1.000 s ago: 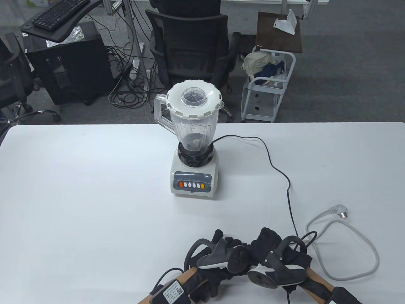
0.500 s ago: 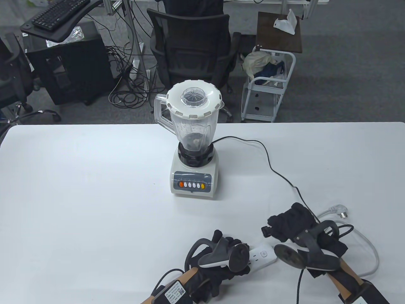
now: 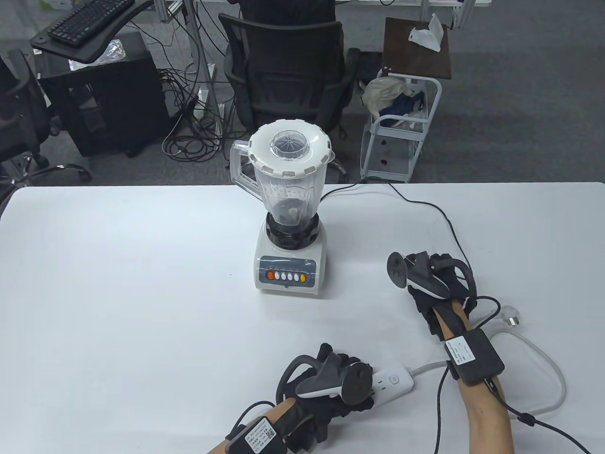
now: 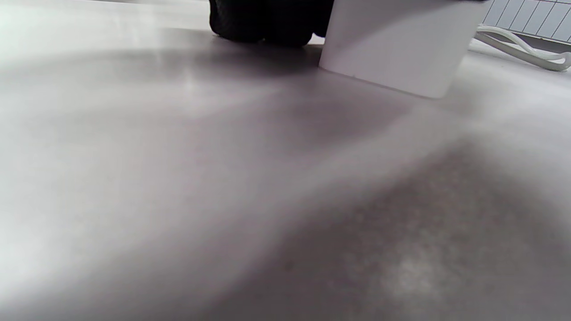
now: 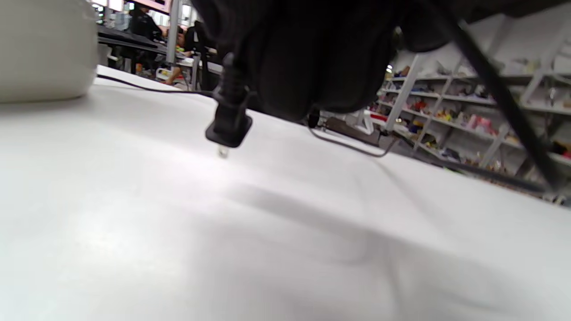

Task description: Unplug the blender

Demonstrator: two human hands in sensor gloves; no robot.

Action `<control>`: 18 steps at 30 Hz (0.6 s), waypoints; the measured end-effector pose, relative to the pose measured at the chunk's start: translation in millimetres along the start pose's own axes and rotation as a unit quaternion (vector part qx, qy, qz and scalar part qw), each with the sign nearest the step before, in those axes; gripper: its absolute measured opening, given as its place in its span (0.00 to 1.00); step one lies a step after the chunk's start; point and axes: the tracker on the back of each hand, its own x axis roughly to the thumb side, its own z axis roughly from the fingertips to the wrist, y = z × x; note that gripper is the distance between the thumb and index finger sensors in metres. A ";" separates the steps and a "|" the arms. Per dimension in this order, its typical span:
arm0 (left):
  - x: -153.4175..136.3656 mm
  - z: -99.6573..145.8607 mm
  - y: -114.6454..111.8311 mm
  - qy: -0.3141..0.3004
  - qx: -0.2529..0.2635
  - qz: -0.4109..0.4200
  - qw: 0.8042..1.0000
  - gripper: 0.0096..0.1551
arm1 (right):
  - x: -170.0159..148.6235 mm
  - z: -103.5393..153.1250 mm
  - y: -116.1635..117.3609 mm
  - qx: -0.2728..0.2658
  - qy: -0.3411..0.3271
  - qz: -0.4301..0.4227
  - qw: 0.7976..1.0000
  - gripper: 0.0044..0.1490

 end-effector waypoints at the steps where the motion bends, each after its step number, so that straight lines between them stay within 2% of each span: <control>1: 0.0 0.0 0.1 0.000 0.000 0.000 1.000 0.47 | 1.7 -4.0 4.5 0.007 0.005 -0.011 1.000 0.27; 9: -0.5 -0.4 0.3 0.001 -0.001 0.001 1.000 0.47 | 2.0 -4.8 22.4 0.042 0.000 -0.047 0.998 0.29; 12: -0.6 -0.4 0.3 0.001 -0.001 0.000 1.000 0.47 | 1.3 0.0 23.2 0.041 -0.008 -0.050 0.998 0.33; 18: -1.1 -1.2 1.8 0.003 -0.011 -0.003 1.000 0.47 | -0.8 29.5 16.0 0.008 -0.045 -0.062 0.997 0.38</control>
